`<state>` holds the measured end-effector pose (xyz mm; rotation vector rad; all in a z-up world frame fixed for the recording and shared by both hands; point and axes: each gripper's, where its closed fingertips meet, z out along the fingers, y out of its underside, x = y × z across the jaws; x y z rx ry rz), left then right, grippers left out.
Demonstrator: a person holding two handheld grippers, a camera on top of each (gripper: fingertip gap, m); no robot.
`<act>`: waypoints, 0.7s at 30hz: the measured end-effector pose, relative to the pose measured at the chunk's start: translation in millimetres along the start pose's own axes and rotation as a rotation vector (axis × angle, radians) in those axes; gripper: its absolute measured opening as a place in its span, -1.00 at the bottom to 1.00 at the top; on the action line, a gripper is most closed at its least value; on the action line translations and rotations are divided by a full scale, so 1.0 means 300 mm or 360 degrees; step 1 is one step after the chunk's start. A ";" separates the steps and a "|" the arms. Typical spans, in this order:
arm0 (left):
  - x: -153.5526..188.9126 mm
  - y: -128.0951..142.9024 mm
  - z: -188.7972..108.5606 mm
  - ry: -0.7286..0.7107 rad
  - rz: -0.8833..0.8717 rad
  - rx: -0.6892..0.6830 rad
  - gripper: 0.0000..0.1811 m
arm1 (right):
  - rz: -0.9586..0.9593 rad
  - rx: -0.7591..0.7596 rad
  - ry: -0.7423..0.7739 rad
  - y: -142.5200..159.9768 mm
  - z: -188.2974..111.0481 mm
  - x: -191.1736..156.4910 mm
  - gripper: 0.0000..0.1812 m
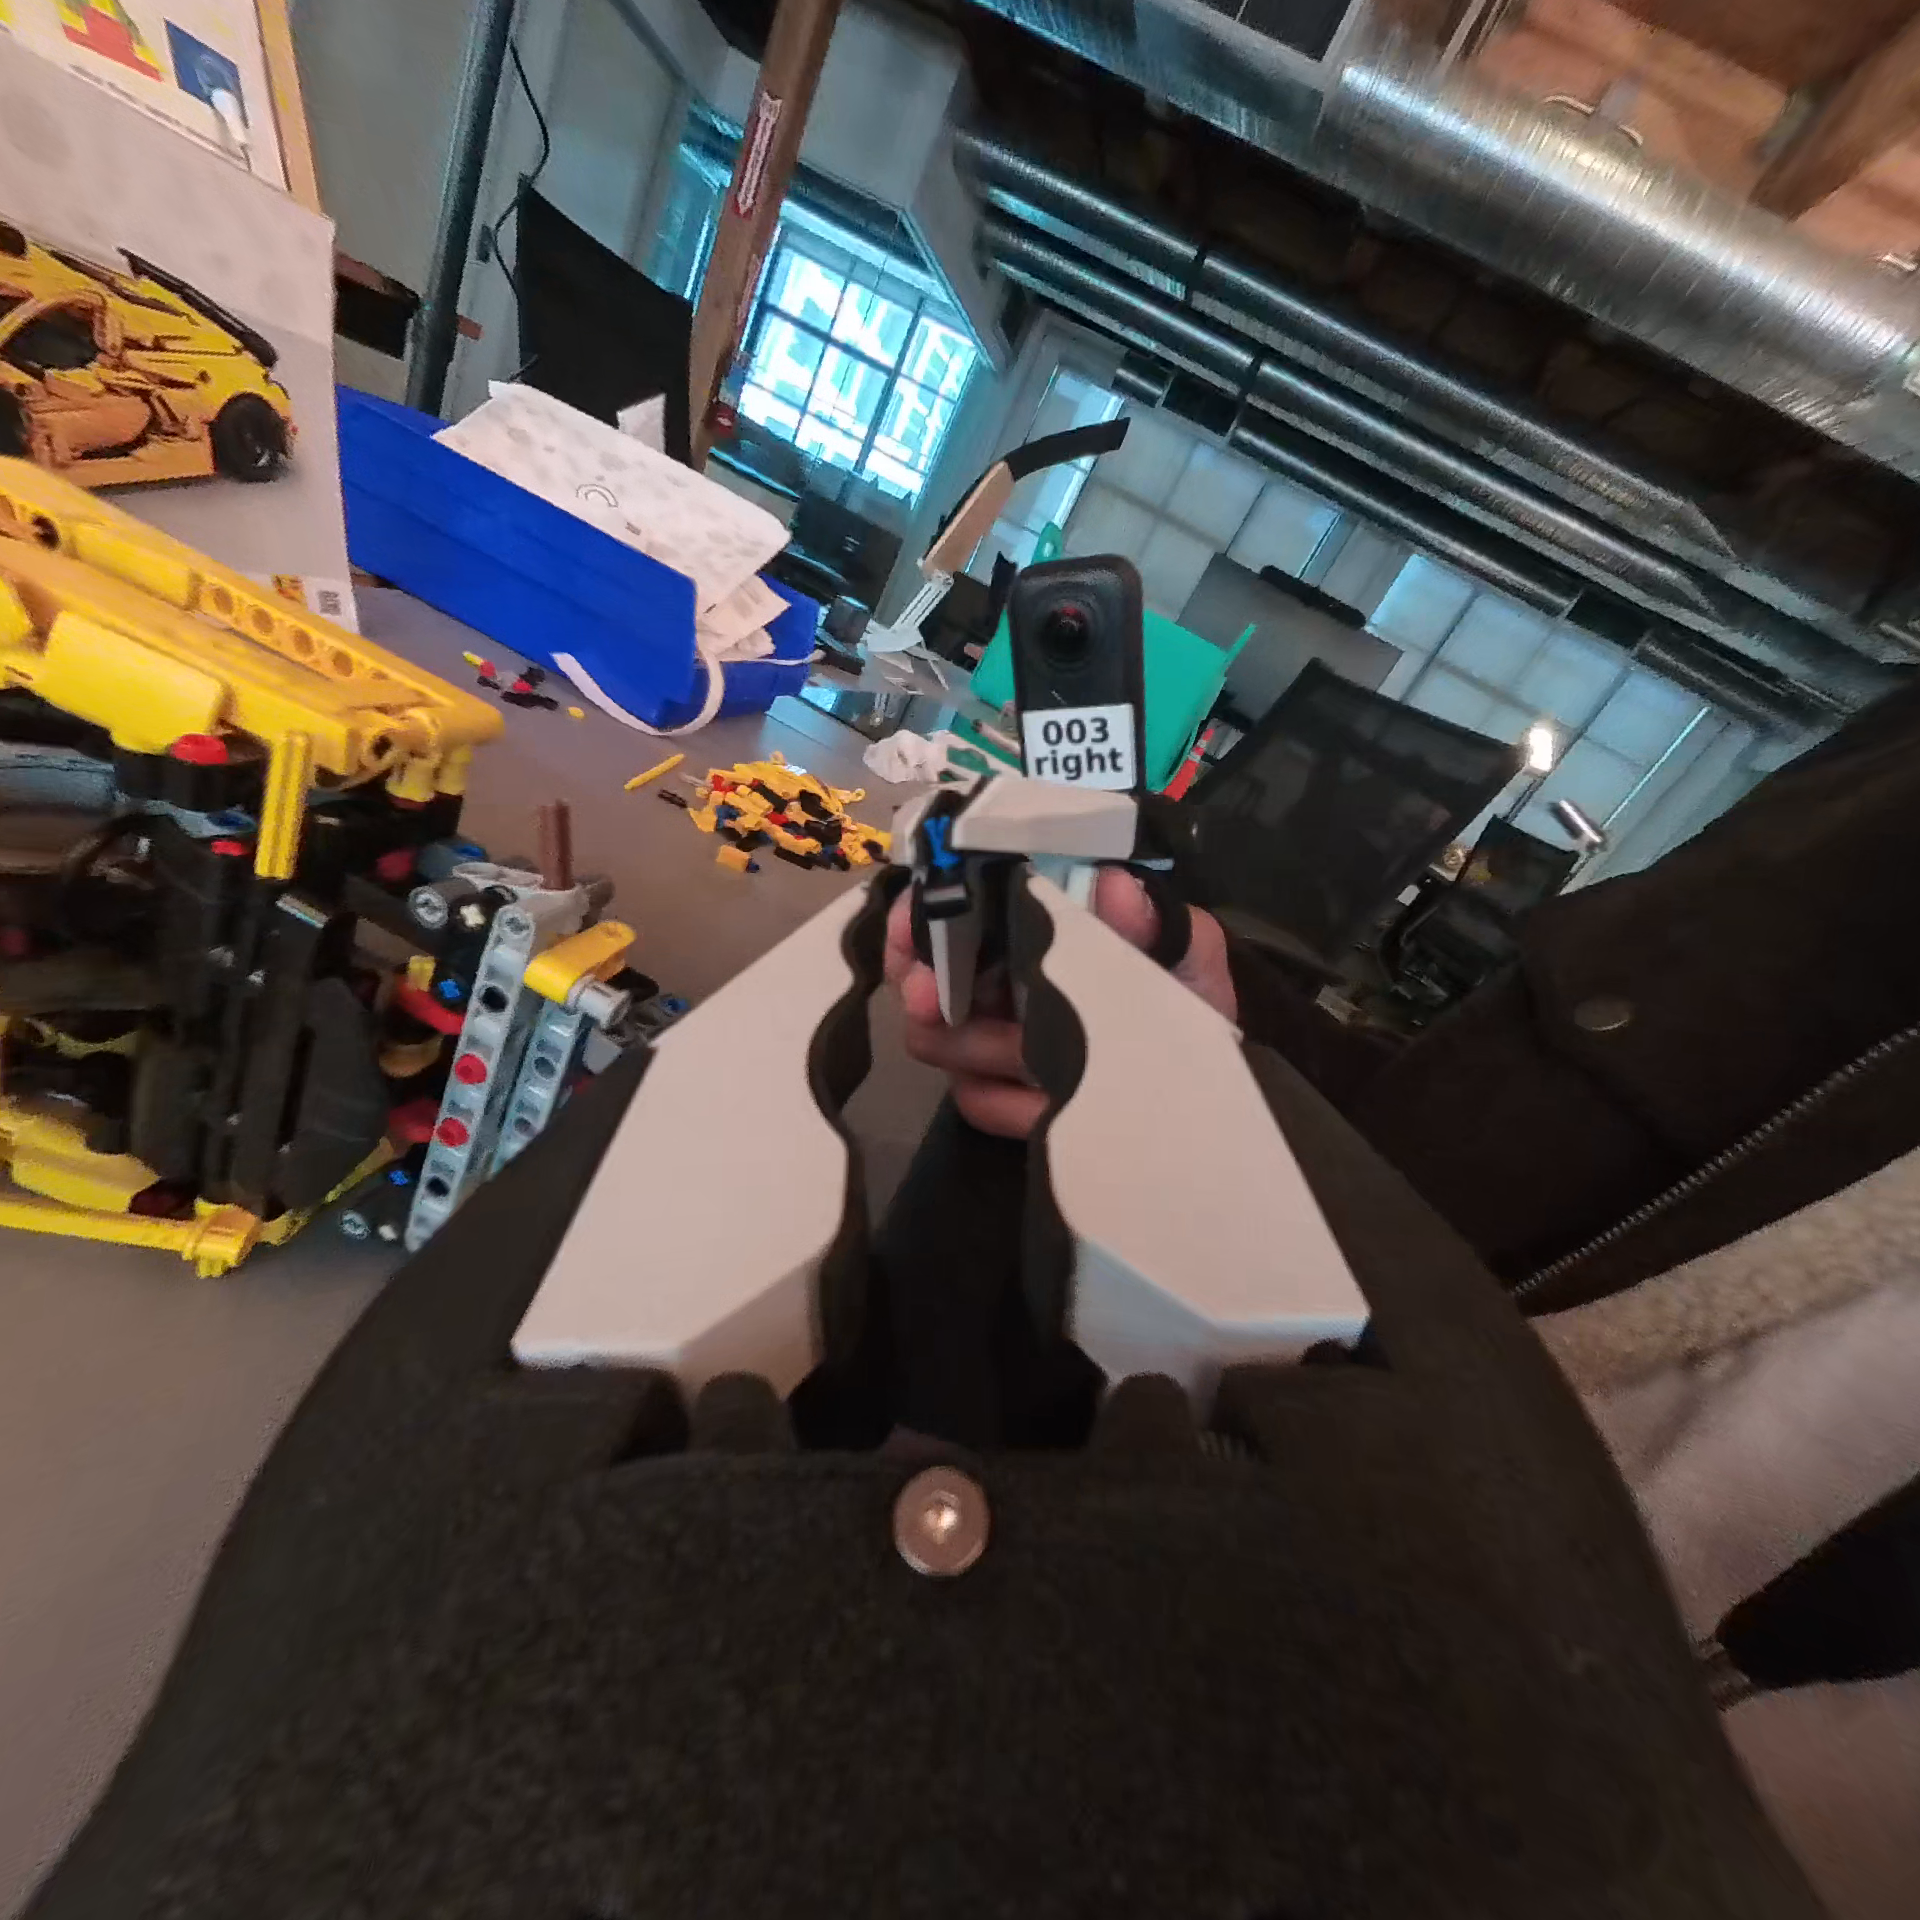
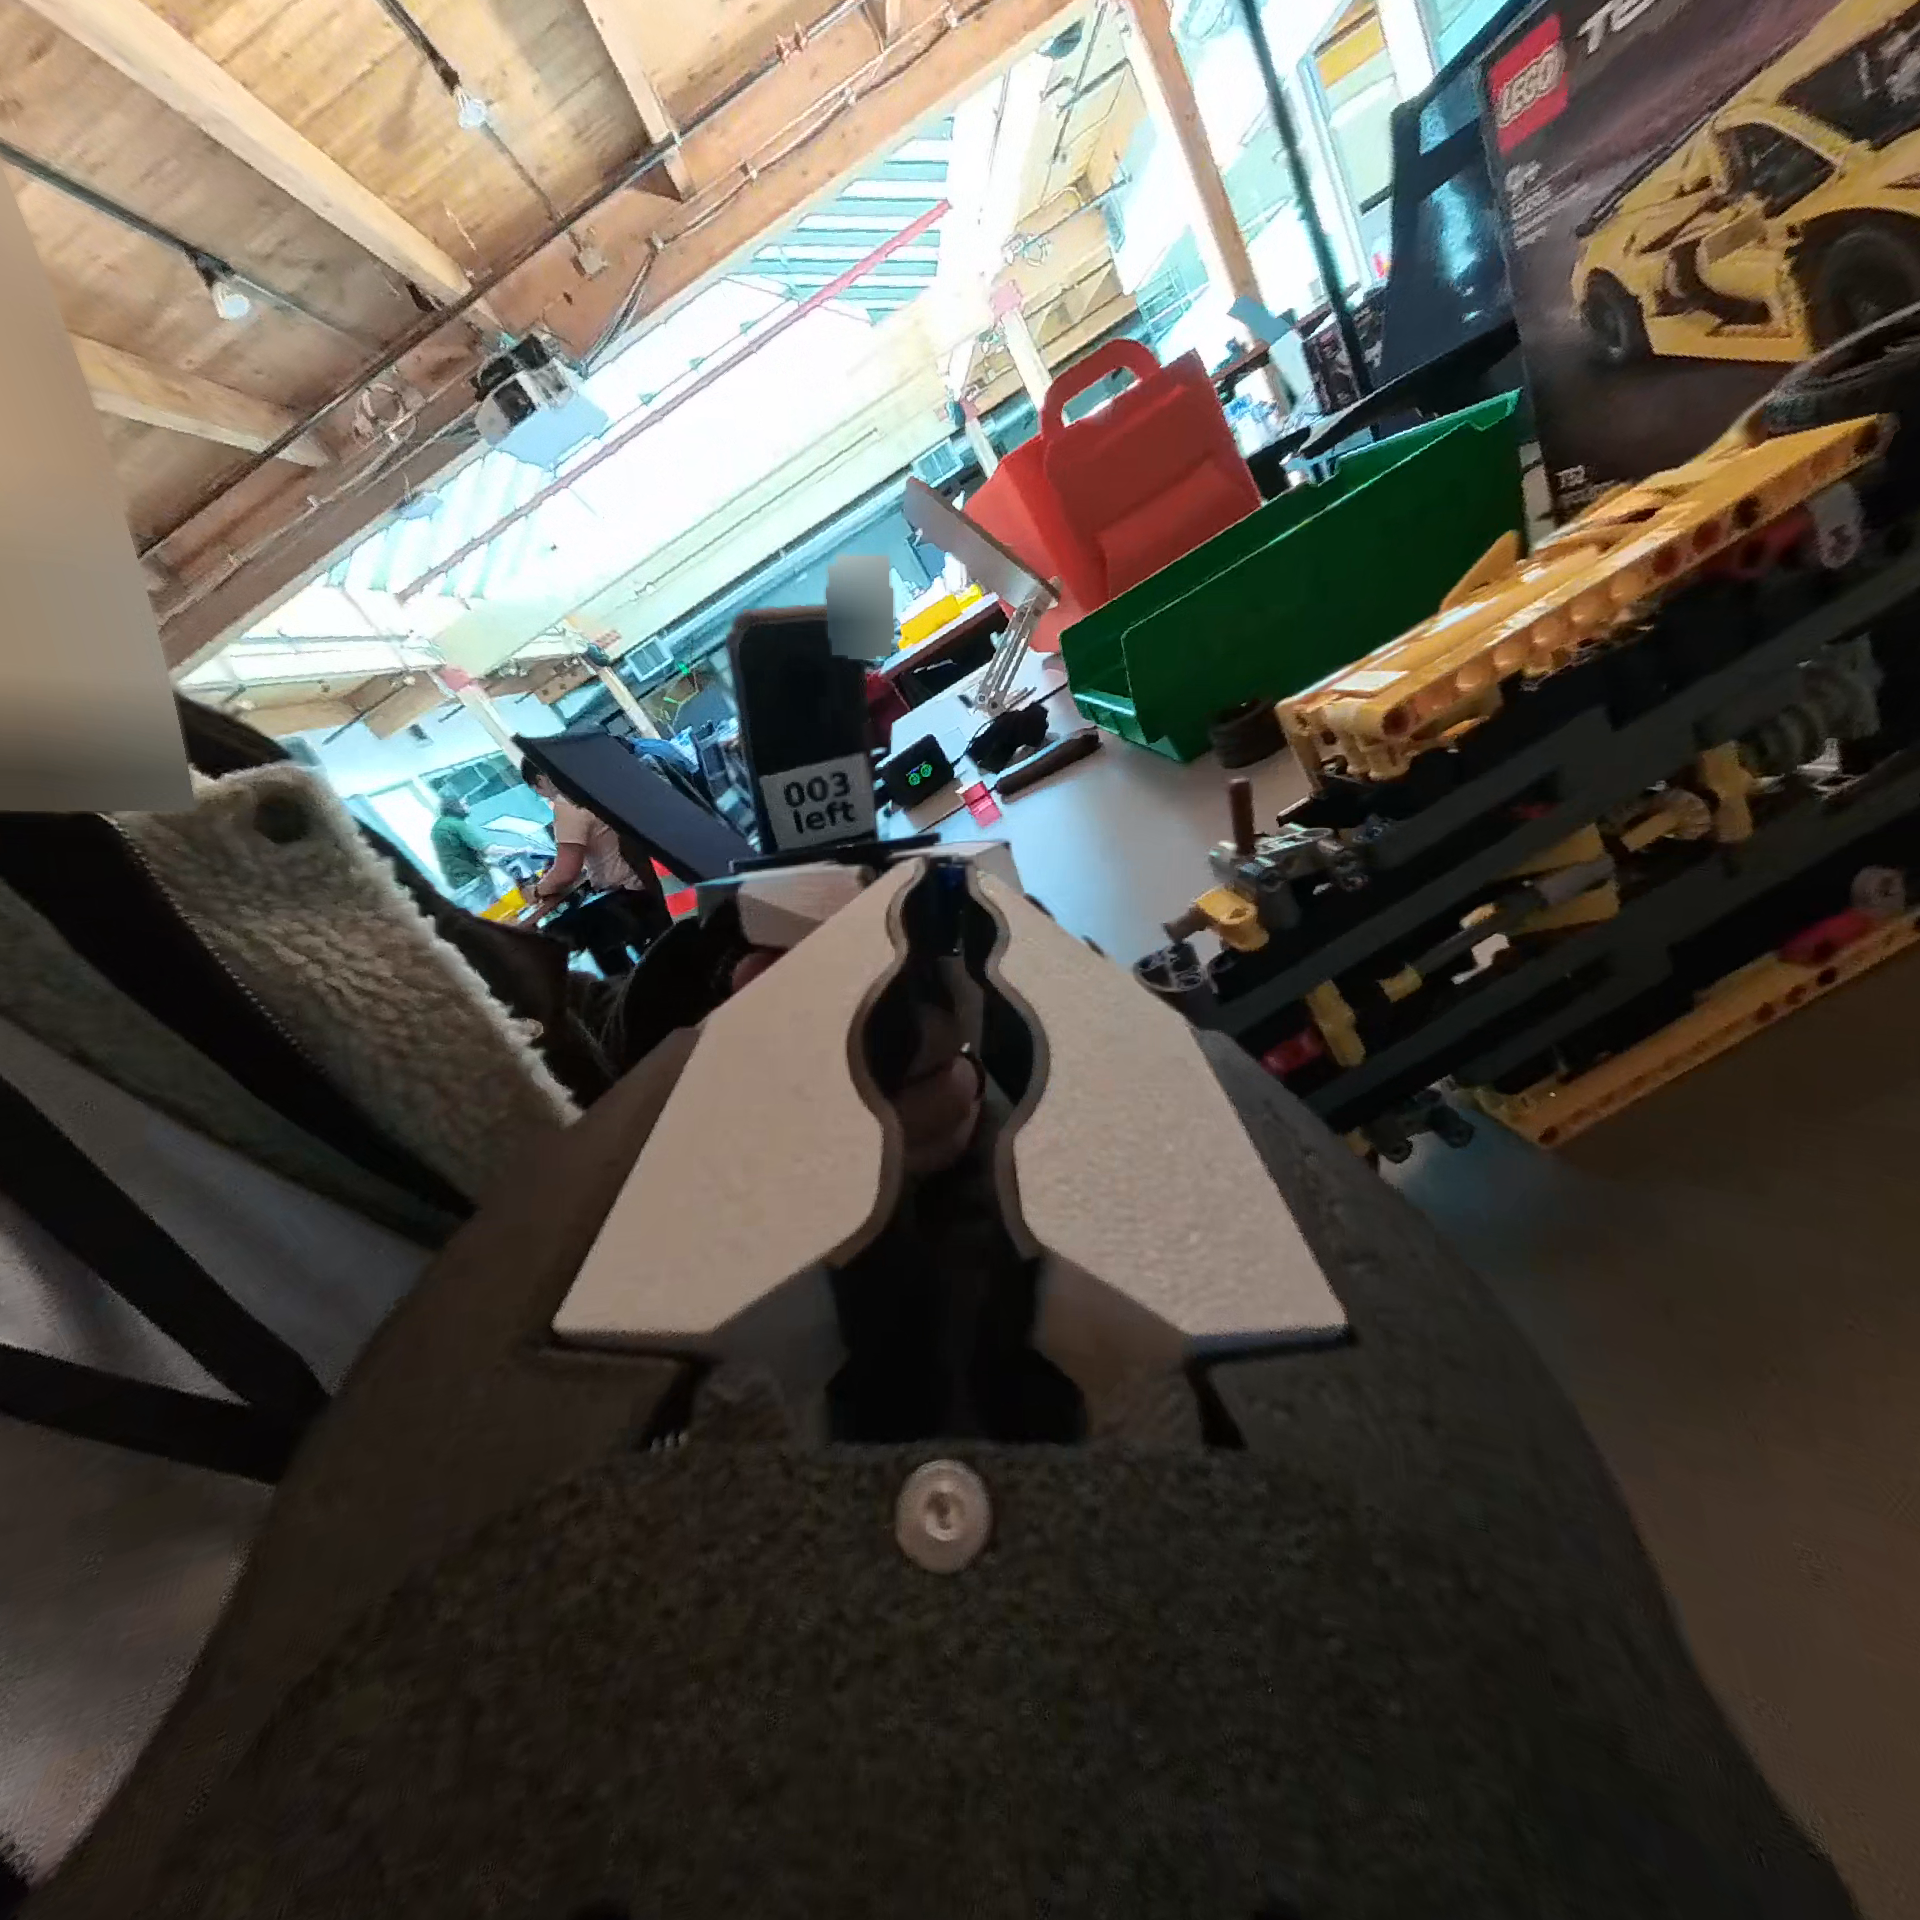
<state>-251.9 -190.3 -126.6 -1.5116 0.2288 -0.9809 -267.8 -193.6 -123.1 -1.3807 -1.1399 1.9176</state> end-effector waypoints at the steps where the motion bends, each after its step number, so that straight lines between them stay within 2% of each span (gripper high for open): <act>1: -0.001 -0.001 0.001 -0.0003 0.0008 0.0004 -0.80 | 0.0000 -0.0015 -0.0021 0.006 0.006 -0.007 -0.96; 5: 0.009 -0.005 0.006 0.0026 0.0020 0.0037 -0.92 | 0.0031 0.0008 -0.0046 -0.001 0.006 -0.009 -0.96; 8: 0.007 0.004 0.011 0.0059 -0.0019 0.0002 -0.92 | 0.0068 0.0012 -0.0051 -0.001 0.002 -0.005 -0.96; 12: 0.003 0.022 0.023 0.0087 -0.0052 -0.0090 -0.91 | 0.0316 0.0066 -0.0142 -0.006 -0.003 0.002 -0.98; 21: 0.006 0.035 0.034 0.0051 0.0045 -0.0139 -0.91 | 0.0391 0.0086 -0.0223 -0.015 -0.010 0.001 -1.00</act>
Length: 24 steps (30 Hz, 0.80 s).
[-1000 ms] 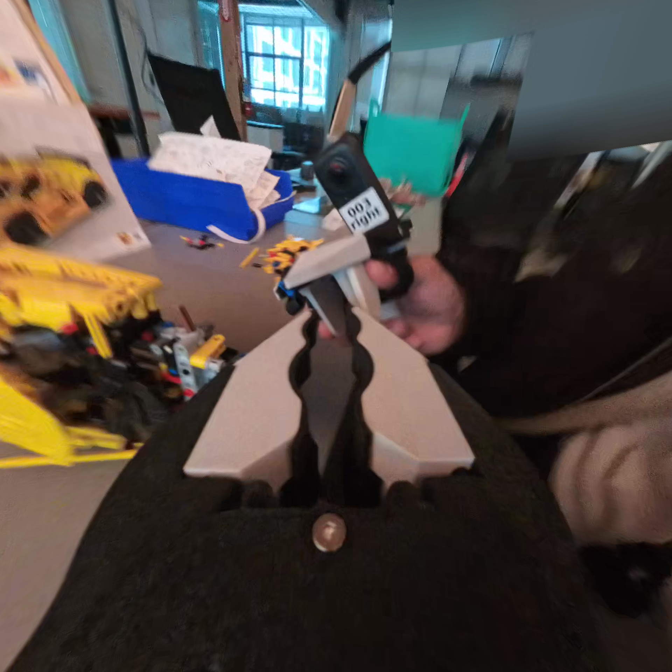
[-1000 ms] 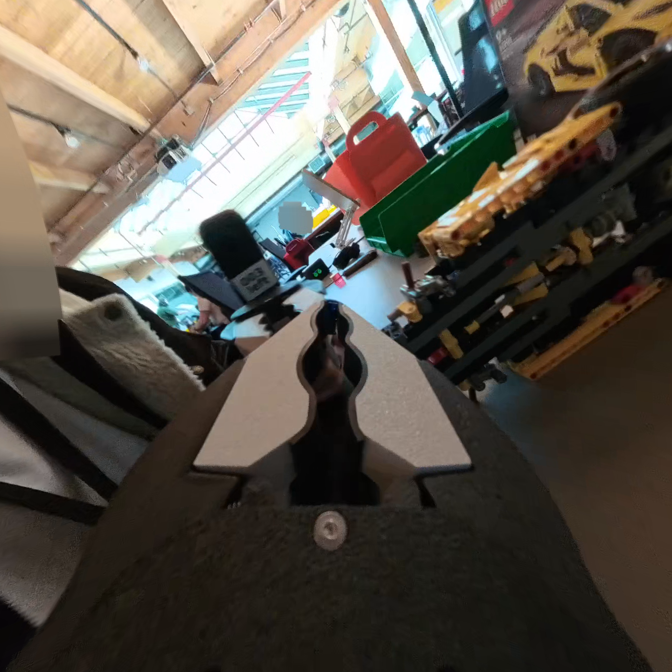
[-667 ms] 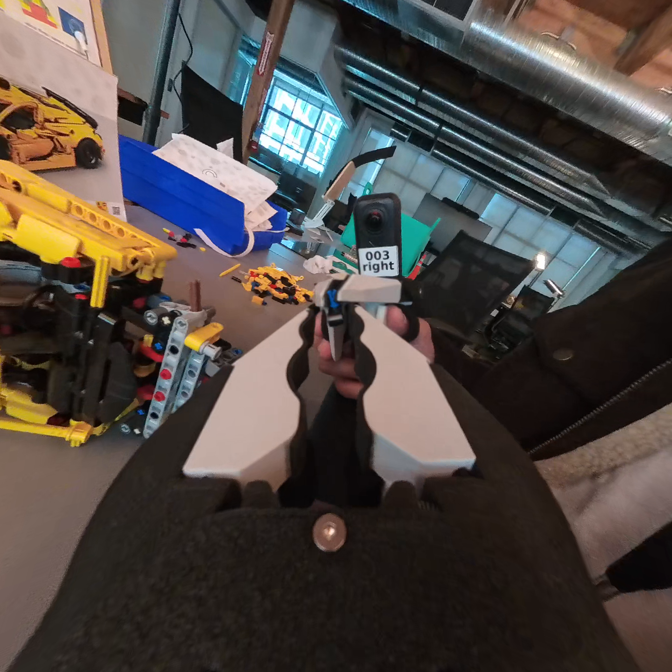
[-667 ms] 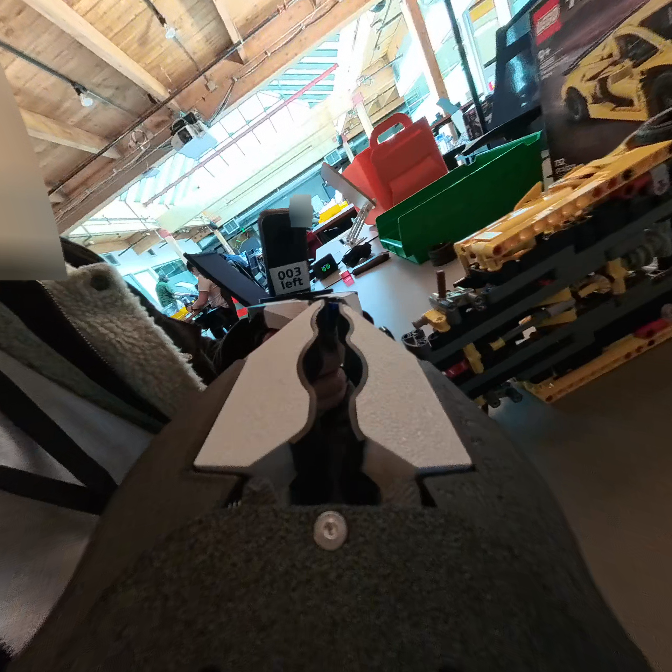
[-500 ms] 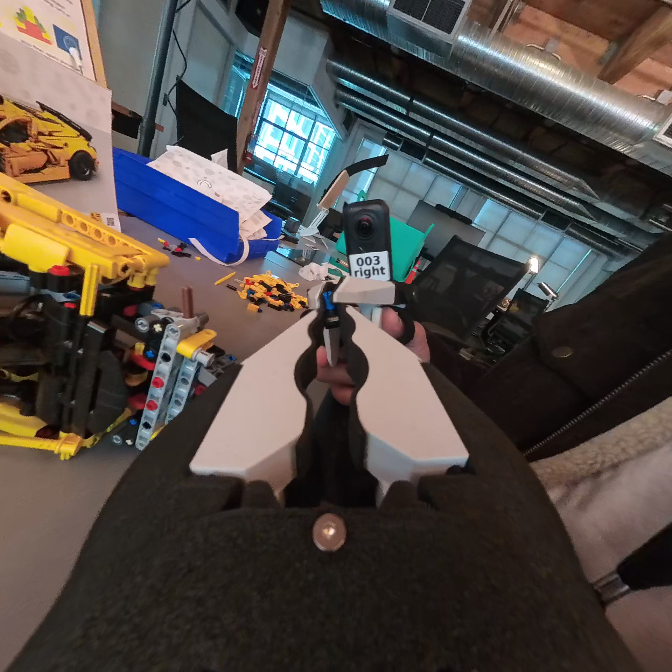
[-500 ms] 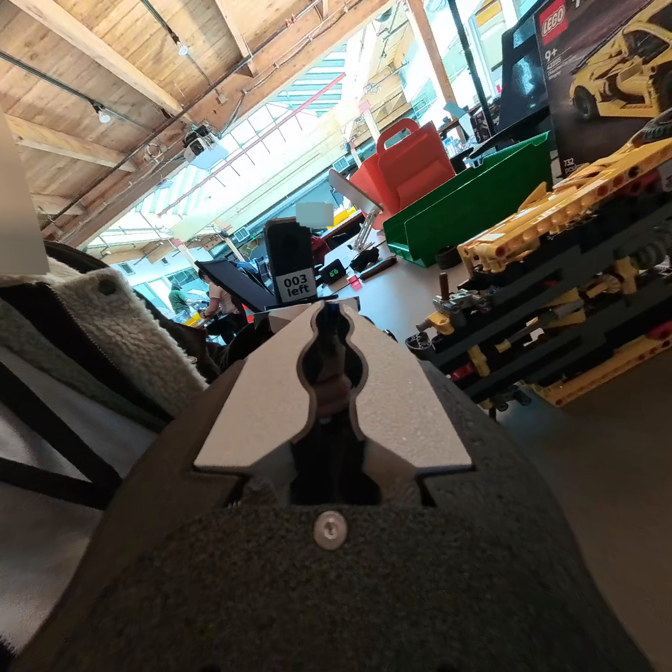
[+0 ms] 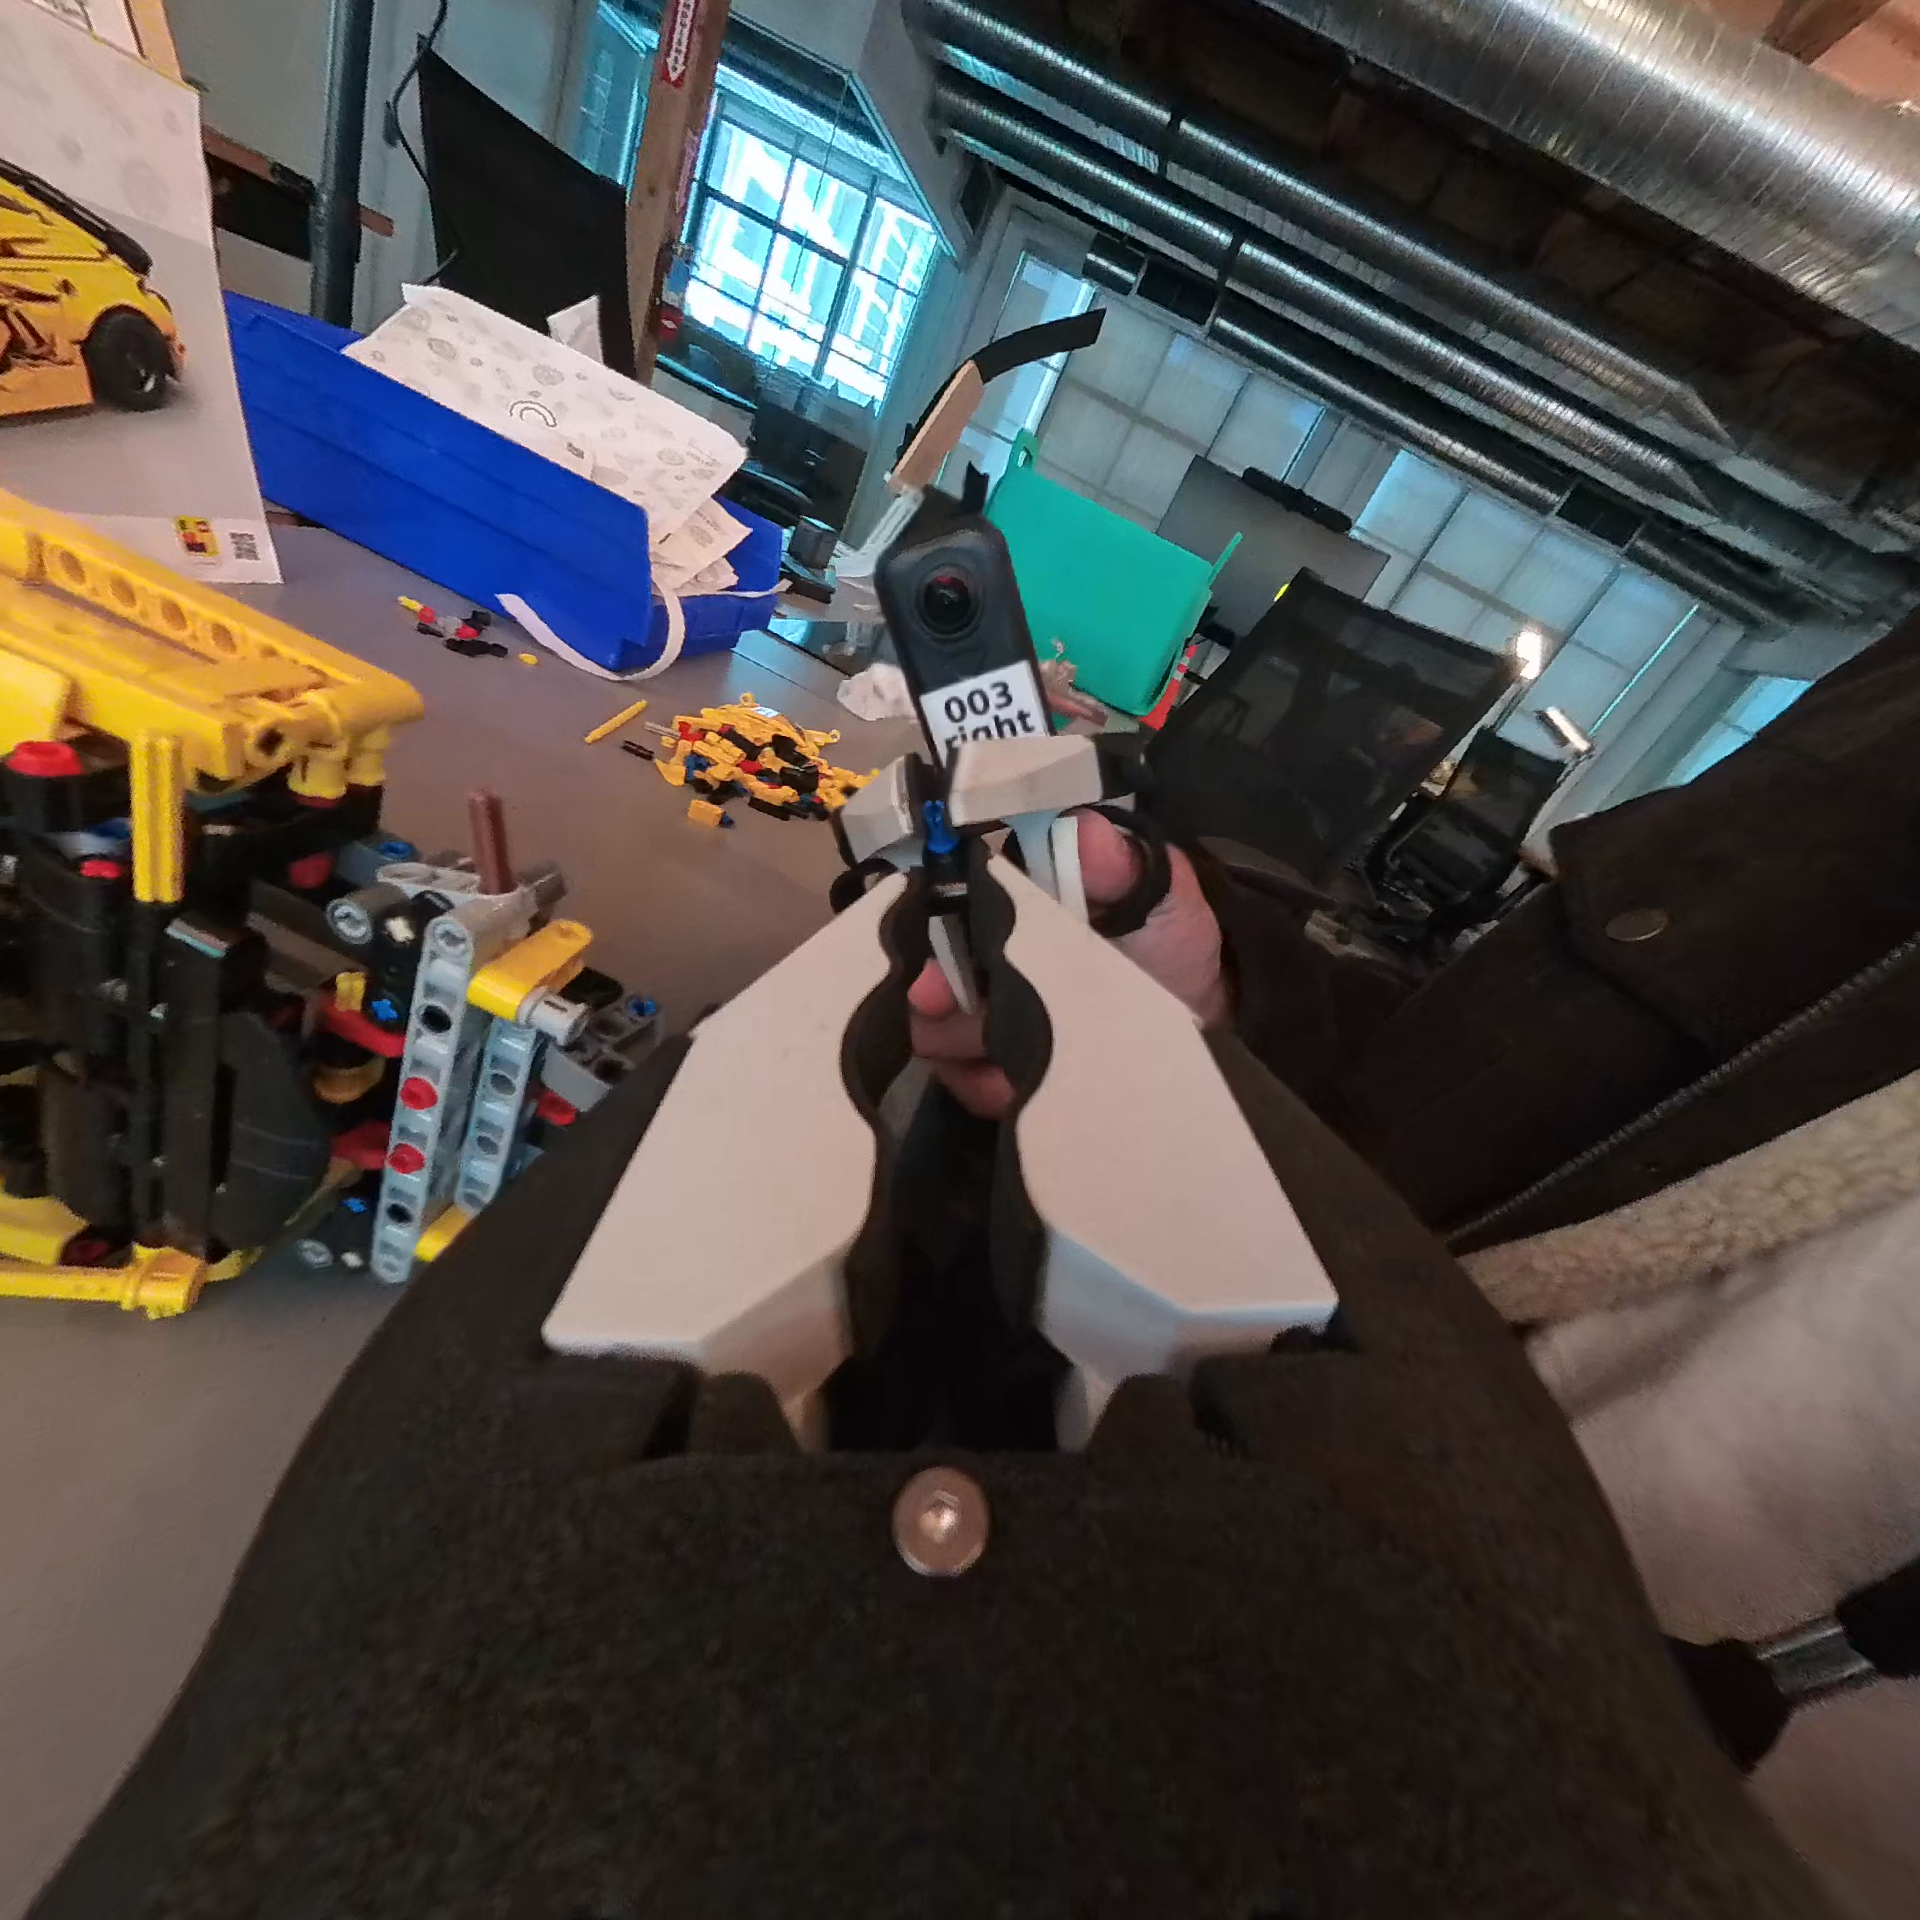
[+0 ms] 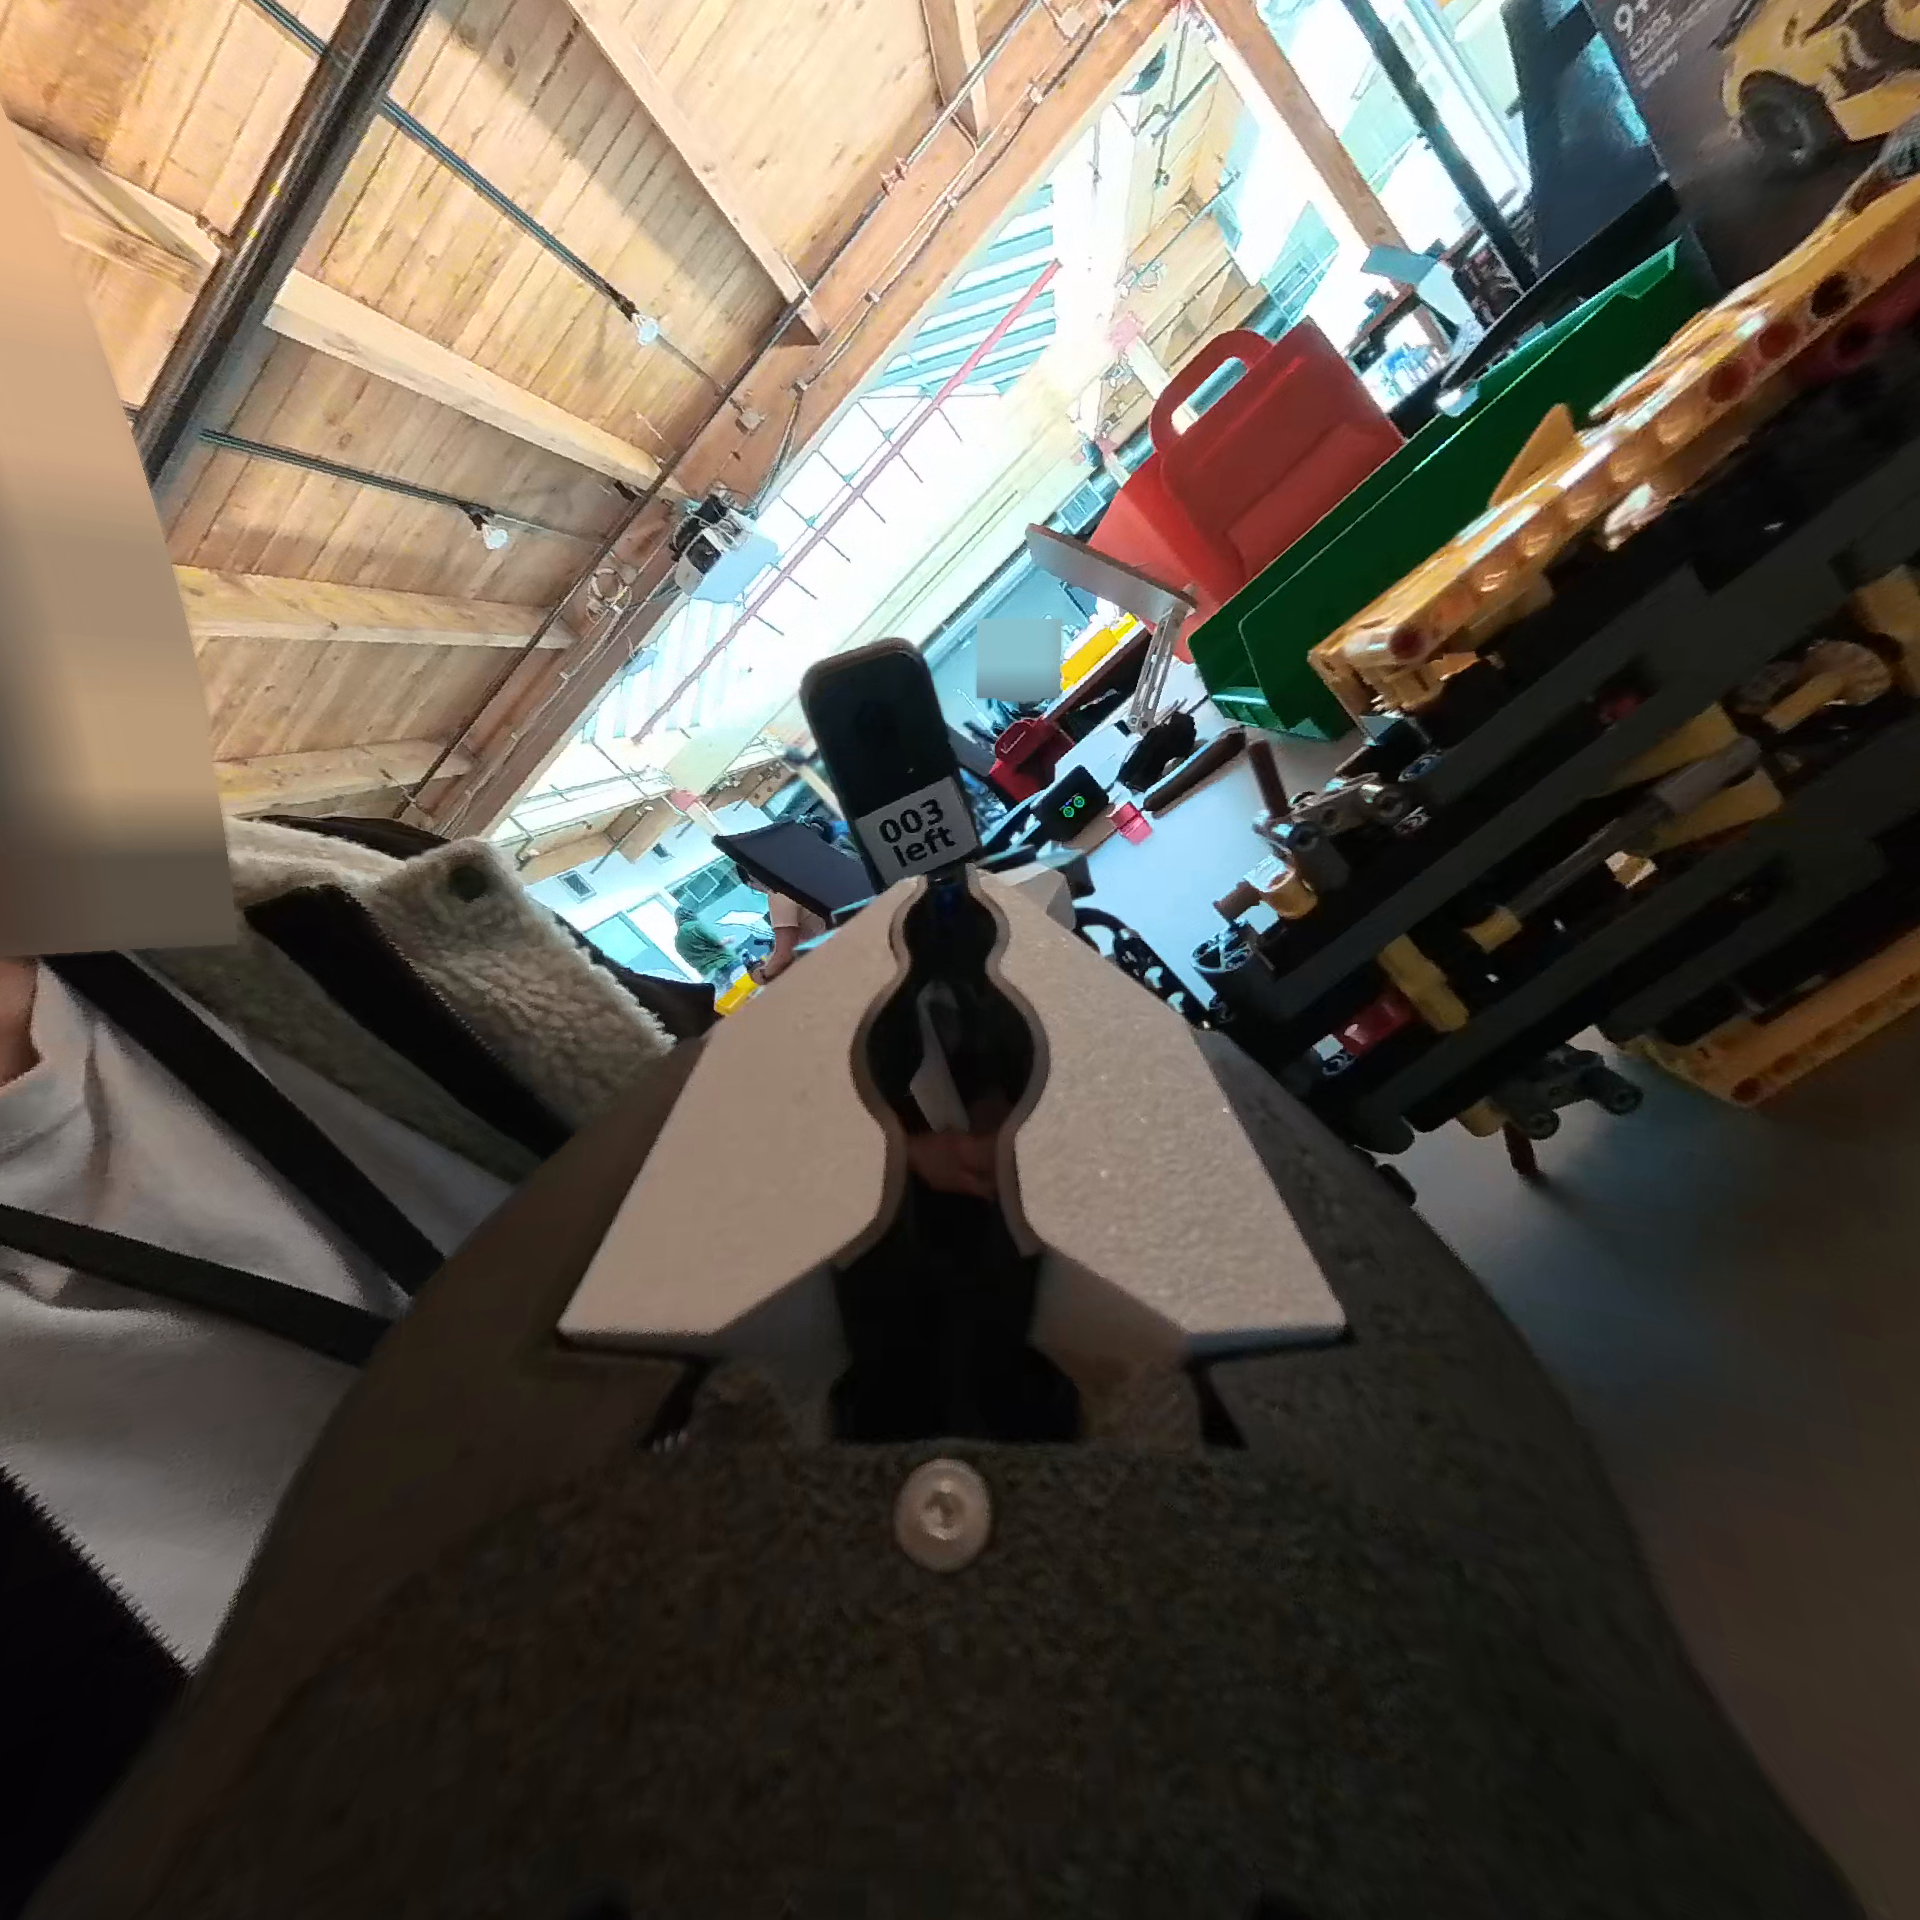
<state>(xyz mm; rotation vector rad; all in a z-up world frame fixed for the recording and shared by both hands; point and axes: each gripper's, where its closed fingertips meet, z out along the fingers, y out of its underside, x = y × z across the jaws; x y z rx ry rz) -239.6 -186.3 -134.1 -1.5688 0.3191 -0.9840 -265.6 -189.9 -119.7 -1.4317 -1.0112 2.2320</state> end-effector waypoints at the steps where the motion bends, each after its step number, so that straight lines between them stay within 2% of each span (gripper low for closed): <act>1: 0.000 0.002 0.001 -0.0003 0.0009 -0.0009 -0.91 | -0.0007 -0.0002 0.0007 0.000 0.000 0.001 -1.00; 3: 0.006 0.012 0.007 0.0015 0.0016 -0.0045 -0.91 | -0.0030 0.0018 0.0000 -0.006 -0.002 -0.005 -1.00; 4: 0.034 0.099 0.033 0.0063 0.0073 -0.0301 -1.00 | -0.0011 0.0278 -0.0153 -0.090 -0.028 -0.052 -1.00; 5: 0.070 0.219 0.061 0.0097 0.0255 -0.0649 -0.91 | 0.0057 0.0441 -0.0197 -0.150 -0.061 -0.042 -1.00; 6: 0.086 0.240 0.083 0.0065 0.0441 -0.0686 -0.91 | 0.0149 0.0444 -0.0181 -0.160 -0.071 -0.002 -1.00; 7: 0.085 0.198 0.086 0.0050 0.0411 -0.0549 -0.92 | 0.0182 0.0443 -0.0135 -0.164 -0.077 0.025 -1.00; 9: 0.048 0.115 0.061 0.0071 0.0106 -0.0334 -0.92 | -0.0012 0.0328 0.0001 -0.151 -0.072 0.022 -1.00; 11: 0.051 0.125 0.064 0.0063 0.0142 -0.0364 -0.92 | -0.0297 0.0204 0.0213 -0.139 -0.079 0.028 -1.00; 13: 0.070 0.149 0.070 0.0065 0.0254 -0.0423 -0.92 | -0.0492 0.0054 0.0319 -0.111 -0.092 0.026 -1.00; 15: 0.067 0.130 0.063 0.0060 0.0236 -0.0367 -0.92 | -0.0580 0.0033 0.0399 -0.107 -0.125 0.029 -1.00; 18: 0.059 0.088 0.049 0.0037 0.0222 -0.0243 -0.92 | -0.0658 0.0051 0.0654 -0.126 -0.188 0.098 -1.00; 20: 0.074 0.084 0.048 0.0071 0.0259 -0.0230 -0.92 | -0.0659 0.0103 0.0647 -0.143 -0.194 0.104 -1.00; 24: 0.093 0.096 0.055 0.0067 0.0386 -0.0265 -0.92 | -0.0544 0.0082 0.0560 -0.134 -0.173 0.115 -0.84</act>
